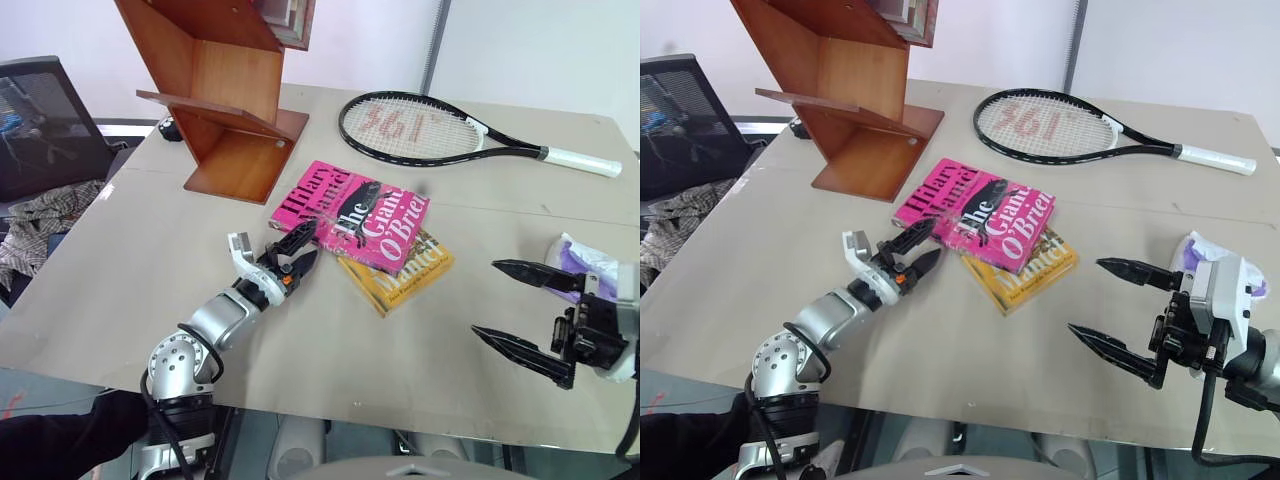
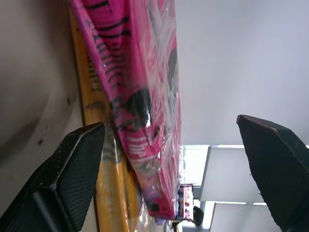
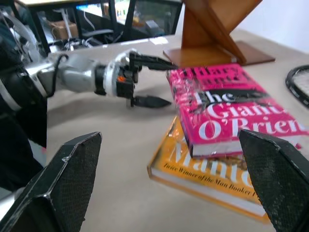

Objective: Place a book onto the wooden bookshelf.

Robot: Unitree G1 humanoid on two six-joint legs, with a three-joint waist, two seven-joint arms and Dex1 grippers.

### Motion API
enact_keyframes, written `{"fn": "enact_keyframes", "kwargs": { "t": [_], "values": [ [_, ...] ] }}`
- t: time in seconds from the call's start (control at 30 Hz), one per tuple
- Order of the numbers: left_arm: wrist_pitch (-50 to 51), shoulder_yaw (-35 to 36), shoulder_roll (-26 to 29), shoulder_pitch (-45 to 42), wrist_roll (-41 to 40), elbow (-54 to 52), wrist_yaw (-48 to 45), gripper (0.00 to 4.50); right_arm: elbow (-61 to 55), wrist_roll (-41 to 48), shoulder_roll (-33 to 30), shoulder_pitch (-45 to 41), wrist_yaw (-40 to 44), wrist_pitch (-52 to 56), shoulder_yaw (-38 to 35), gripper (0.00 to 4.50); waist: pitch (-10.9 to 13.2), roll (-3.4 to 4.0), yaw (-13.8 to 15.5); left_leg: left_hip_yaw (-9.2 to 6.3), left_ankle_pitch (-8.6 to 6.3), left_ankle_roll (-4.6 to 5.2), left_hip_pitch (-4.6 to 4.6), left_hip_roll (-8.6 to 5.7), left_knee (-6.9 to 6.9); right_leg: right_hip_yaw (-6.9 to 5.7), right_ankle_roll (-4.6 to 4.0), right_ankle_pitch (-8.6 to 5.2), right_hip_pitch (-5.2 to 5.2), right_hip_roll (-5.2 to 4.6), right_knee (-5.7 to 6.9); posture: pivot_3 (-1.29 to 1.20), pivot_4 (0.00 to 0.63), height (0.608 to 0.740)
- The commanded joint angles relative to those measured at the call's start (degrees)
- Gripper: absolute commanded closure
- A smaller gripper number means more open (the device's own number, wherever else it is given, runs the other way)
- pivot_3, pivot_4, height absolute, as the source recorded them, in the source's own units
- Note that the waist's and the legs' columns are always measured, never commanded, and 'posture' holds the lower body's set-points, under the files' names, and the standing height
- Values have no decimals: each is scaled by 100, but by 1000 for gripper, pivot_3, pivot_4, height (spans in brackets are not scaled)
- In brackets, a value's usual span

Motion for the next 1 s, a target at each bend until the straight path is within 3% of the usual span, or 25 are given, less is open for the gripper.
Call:
{"fn": "enact_keyframes", "kwargs": {
  "t": [0.03, 0.37, 0.47, 0.7, 0.83, 1.0],
  "values": [
    [-9, 13, -107, -168, 143, 206, -183, 0, -124, 102, -58, -70, 5, -215, -123, 33, 0, 0, 1, -1, 0, 0, 0, 0, 0, -1, 0, 0, 0, 0, 0, 0, 150, 740],
    [23, 162, -497, -650, 997, 1404, -907, 0, -151, -30, -84, -26, -98, -369, 116, 33, -23, 35, 36, -6, 0, 0, 3, -8, 1, 0, 0, 0, 9, -1, 0, 0, 150, 740],
    [117, 241, -576, -768, 1213, 1711, -1167, 876, -151, -64, -109, 10, -124, -376, 114, 0, -42, 66, 40, -9, 1, 0, 8, -10, 1, 0, 0, 0, 13, -1, 1, 0, 150, 740],
    [395, 502, -608, -884, 1505, 1983, -1492, 4288, -145, -231, -121, 67, -185, -407, 239, 0, -67, 98, 48, -18, 0, -1, 19, -18, 1, -1, 0, 0, 23, -2, 0, 0, 150, 740],
    [606, 702, -513, -765, 1457, 1722, -1530, 4456, -129, -353, -103, 61, -206, -446, 382, 0, -74, 98, 9, -21, 0, -2, 23, -19, 1, -1, -2, 1, 26, -3, -1, 0, 150, 740],
    [932, 1003, -76, -406, 984, 532, -1662, 4456, -24, -397, -126, -45, -180, -502, 532, 0, -61, 75, -71, -27, 0, -1, 18, -16, 0, 9, -4, 2, 23, 4, -2, 0, 150, 740]
  ]
}}
